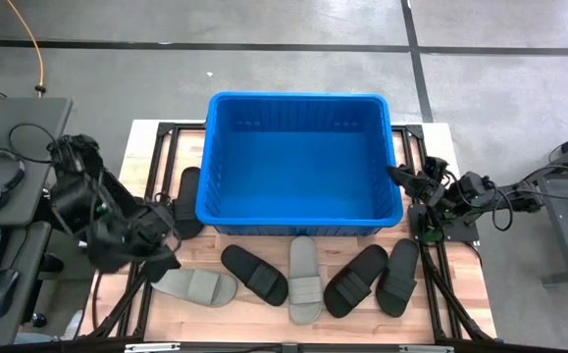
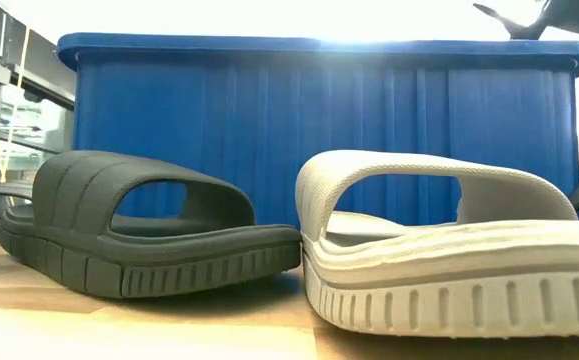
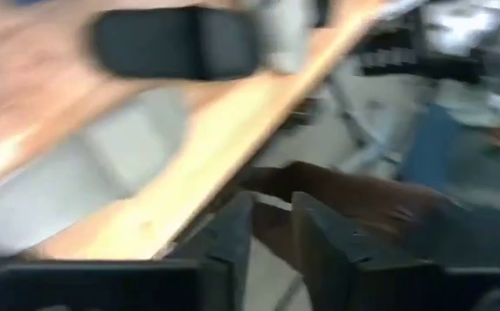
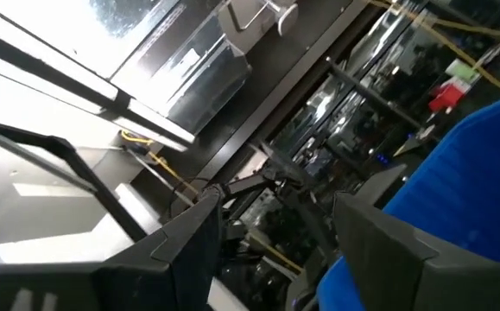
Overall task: Pick and place slides into bin
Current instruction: Put the left gray slide into the blue bin
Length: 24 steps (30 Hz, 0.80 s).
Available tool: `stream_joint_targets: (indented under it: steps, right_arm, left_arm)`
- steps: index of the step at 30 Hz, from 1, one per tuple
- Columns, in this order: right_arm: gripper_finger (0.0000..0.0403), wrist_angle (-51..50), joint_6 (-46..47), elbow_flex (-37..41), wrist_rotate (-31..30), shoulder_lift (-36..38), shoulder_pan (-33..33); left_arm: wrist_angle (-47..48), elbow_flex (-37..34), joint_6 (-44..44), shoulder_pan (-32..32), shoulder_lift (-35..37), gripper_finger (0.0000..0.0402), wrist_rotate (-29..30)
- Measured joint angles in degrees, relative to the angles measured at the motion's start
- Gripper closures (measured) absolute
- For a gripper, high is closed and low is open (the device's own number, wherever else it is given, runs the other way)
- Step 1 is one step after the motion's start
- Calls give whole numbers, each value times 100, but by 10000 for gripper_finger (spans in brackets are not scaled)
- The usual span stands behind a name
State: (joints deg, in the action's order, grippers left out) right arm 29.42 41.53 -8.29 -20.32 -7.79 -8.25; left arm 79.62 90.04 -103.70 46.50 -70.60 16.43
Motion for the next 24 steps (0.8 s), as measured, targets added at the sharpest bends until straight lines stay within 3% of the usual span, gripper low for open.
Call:
stream_joint_targets:
  steps: [5,9,18,24]
  right_arm:
    - [192,-9,164,0,165,-6,-2]
    - [192,-5,208,0,195,-6,0]
    - [192,-9,307,0,193,-6,-1]
    - [192,-7,362,0,105,-8,-2]
  left_arm:
    - [837,-26,-721,371,-455,233,111]
    - [516,-442,-1180,659,-512,208,425]
    - [-1331,-2044,-1713,1127,-421,240,1135]
    - [-1901,-3273,-2160,1492,392,251,1378]
